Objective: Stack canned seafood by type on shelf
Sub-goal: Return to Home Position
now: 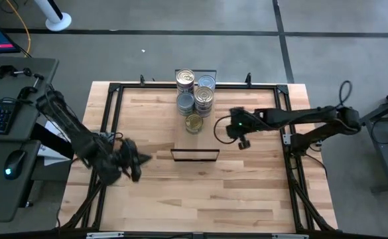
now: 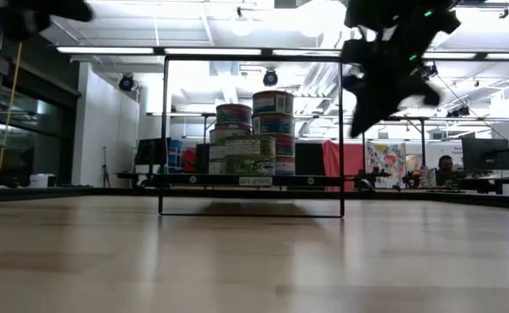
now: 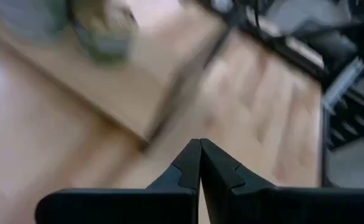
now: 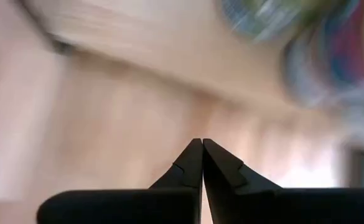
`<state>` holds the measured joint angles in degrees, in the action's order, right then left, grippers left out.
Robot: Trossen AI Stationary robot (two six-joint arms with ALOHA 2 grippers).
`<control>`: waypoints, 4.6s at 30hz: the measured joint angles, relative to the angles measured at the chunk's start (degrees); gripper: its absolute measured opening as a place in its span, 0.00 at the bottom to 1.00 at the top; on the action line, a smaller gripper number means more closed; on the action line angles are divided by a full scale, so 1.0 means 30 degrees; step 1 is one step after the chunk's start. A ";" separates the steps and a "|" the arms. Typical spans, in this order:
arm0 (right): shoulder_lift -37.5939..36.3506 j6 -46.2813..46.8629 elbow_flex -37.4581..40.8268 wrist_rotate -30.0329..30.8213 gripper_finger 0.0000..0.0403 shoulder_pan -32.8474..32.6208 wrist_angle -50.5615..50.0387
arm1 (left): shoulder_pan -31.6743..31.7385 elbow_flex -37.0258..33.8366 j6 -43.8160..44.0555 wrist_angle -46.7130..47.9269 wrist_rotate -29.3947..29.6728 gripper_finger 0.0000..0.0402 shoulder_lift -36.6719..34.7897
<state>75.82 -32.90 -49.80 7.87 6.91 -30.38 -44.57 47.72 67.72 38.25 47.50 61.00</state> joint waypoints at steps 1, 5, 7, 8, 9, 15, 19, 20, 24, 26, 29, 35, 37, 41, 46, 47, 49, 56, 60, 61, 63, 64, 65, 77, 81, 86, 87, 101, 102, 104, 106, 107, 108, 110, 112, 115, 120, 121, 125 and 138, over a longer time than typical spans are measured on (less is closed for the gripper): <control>-0.0415 0.1812 0.0000 -0.0589 0.00 -0.0062 -0.1081 | 0.0384 -0.0387 -0.1029 -0.0224 0.0469 0.00 -0.0865; -0.1613 0.9210 0.0000 -0.2995 0.00 -0.0575 -0.3516 | 0.2801 -0.3720 -0.6440 -0.5151 -0.0945 0.00 -0.4718; -0.2014 1.2307 0.0000 -0.3655 0.00 -0.1128 -0.3732 | 0.4383 -0.6100 -0.9319 -0.9073 -0.3079 0.00 -0.6652; -0.2173 1.3726 0.0000 -0.3835 0.00 -0.1489 -0.3614 | 0.5214 -0.7290 -1.0590 -1.1053 -0.4112 0.00 -0.7530; -0.2310 1.5047 0.0000 -0.3950 0.00 -0.1892 -0.3450 | 0.6033 -0.8342 -1.1605 -1.2617 -0.4899 0.00 -0.8394; -0.3227 2.1809 0.0000 -0.4741 0.00 -0.4533 -0.1774 | 0.8980 -1.1911 -1.4520 -1.5765 -0.7601 0.00 -1.3662; -0.4296 2.5456 0.0000 -0.3753 0.00 -0.6032 -0.1712 | 0.9266 -1.3599 -1.5123 -1.5240 -0.8518 0.00 -1.6929; -0.4594 2.6115 0.0000 -0.3372 0.00 -0.6340 -0.1713 | 0.9266 -1.4078 -1.5124 -1.5152 -0.8625 0.00 -1.7750; -0.5635 2.8146 0.0000 -0.1598 0.00 -0.7302 -0.1731 | 0.9266 -1.5679 -1.5126 -1.4989 -0.9092 0.00 -2.0318; -0.6117 2.8793 0.0000 -0.0965 0.00 -0.7646 -0.1847 | 0.9378 -1.5648 -1.5294 -1.4609 -0.9261 0.00 -2.0261; -0.6822 2.9590 0.0000 -0.0218 0.00 -0.8148 -0.2288 | 0.9917 -1.5638 -1.6062 -1.4682 -1.0208 0.00 -2.0182; -0.7968 3.0502 0.0000 0.1450 0.00 -0.8689 -0.4354 | 1.2818 -1.5636 -1.6339 -1.3910 -1.3462 0.00 -2.0250; -0.8257 3.0527 0.0000 0.1699 0.00 -0.8682 -0.5129 | 1.3997 -1.5647 -1.6289 -1.3247 -1.4422 0.00 -2.0200; -0.8755 2.9852 0.0000 0.1969 0.00 -0.8558 -0.5719 | 1.5658 -1.5640 -1.5807 -1.2781 -1.5834 0.00 -2.0214; -0.8959 2.6796 0.0119 0.3110 0.00 -0.8558 -0.6075 | 1.5990 -1.5640 -1.4616 -1.2784 -1.5593 0.00 -2.0087; -0.9194 2.6217 0.0498 0.3157 0.00 -0.8551 -0.5879 | 1.5989 -1.5640 -1.4619 -1.2798 -1.5442 0.00 -1.9996; -1.0201 2.5432 0.2074 0.2978 0.00 -0.8525 -0.4588 | 1.5983 -1.5640 -1.4605 -1.2854 -1.5190 0.00 -1.9873; -1.7023 2.3198 0.9783 0.2346 0.00 -0.7380 0.2957 | 1.5983 -1.5640 -1.4751 -1.2848 -1.5159 0.00 -1.9697; -2.0686 2.0595 1.2153 0.2235 0.00 -0.5003 0.4493 | 1.5983 -1.5640 -1.4758 -1.2848 -1.5158 0.00 -1.9675; -2.1424 2.0175 1.2655 0.1646 0.00 -0.4372 0.4775 | 1.5983 -1.5640 -1.4758 -1.2845 -1.5158 0.00 -1.9675; -2.2695 1.9453 1.3508 0.0223 0.00 -0.3153 0.5441 | 1.5977 -1.5640 -1.4766 -1.2848 -1.5149 0.00 -1.9675; -2.3215 1.9338 1.3886 -0.0486 0.00 -0.2576 0.5728 | 1.5976 -1.5640 -1.4766 -1.2848 -1.5148 0.00 -1.9675; -2.3643 1.9301 1.4228 -0.1116 0.00 -0.2066 0.5920 | 1.5976 -1.5640 -1.4766 -1.2848 -1.5144 0.00 -1.9675; -2.4195 1.5037 1.5001 -0.4659 0.00 -0.0260 0.6132 | 1.5976 -1.5640 -1.4773 -1.2848 -1.5115 0.00 -1.9675; -2.4162 1.5775 1.5001 -0.4656 0.00 -0.0267 0.6130 | 1.5976 -1.5640 -1.4773 -1.2843 -1.5115 0.00 -1.9675; -2.4162 1.6099 1.5001 -0.4652 0.00 -0.0267 0.6130 | 1.5976 -1.5640 -1.4773 -1.2835 -1.5122 0.00 -1.9873; -2.4165 1.6099 1.5001 -0.4652 0.00 -0.0267 0.6130 | 1.5976 -1.5640 -1.4773 -1.2842 -1.5122 0.00 -2.0078; -2.5267 1.5966 1.6389 -0.4687 0.00 -0.1484 1.0884 | 1.5968 -1.5632 -1.4780 -1.2857 -1.5197 0.00 -2.0265; -2.5269 1.5968 1.6415 -0.4711 0.00 -0.1476 1.1219 | 1.5968 -1.5632 -1.4780 -1.2852 -1.5204 0.00 -2.0265; -2.5274 1.5957 1.6415 -0.4725 0.00 -0.1475 1.1230 | 1.5967 -1.5640 -1.4780 -1.2855 -1.5249 0.00 -2.0265; -2.5269 1.5960 1.6415 -0.4725 0.00 -0.1469 1.1023 | 1.5968 -1.5640 -1.4780 -1.2855 -1.5246 0.00 -2.0265; -2.5269 1.5960 1.6415 -0.4725 0.00 -0.1469 1.0976 | 1.5972 -1.5640 -1.4780 -1.2855 -1.5246 0.00 -2.0265; -2.5250 1.5960 1.6415 -0.4725 0.00 -0.1469 1.0926 | 1.5968 -1.5640 -1.4780 -1.2862 -1.5246 0.00 -2.0265; -2.5105 1.5959 1.6415 -0.4733 0.00 -0.1469 1.0919 | 1.5976 -1.5640 -1.4780 -1.2857 -1.5240 0.00 -2.0260; -2.5005 1.5960 1.6415 -0.4733 0.00 -0.1469 1.0831 | 1.5976 -1.5640 -1.4780 -1.2855 -1.5231 0.00 -2.0092; -2.5007 1.5959 1.6415 -0.4734 0.00 -0.1469 1.0760 | 1.5976 -1.5640 -1.4780 -1.2861 -1.5224 0.00 -2.0096; -2.5007 1.5960 1.6415 -0.4740 0.00 -0.1469 1.0764 | 1.5976 -1.5640 -1.4780 -1.2855 -1.5198 0.00 -2.0090; -2.5001 1.5954 1.6415 -0.4740 0.00 -0.1469 1.0764 | 1.5976 -1.5640 -1.4777 -1.2855 -1.5191 0.00 -2.0090; -2.5000 1.5953 1.6415 -0.4747 0.00 -0.1469 1.0764 | 1.5976 -1.5640 -1.4773 -1.2855 -1.5187 0.00 -2.0090; -2.5000 1.5959 1.6422 -0.4784 0.00 -0.1469 1.0764 | 1.5976 -1.5640 -1.4773 -1.2853 -1.5187 0.00 -2.0090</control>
<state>0.82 14.98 -0.54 -6.48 2.50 1.91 3.36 0.80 23.40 -0.31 1.93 0.73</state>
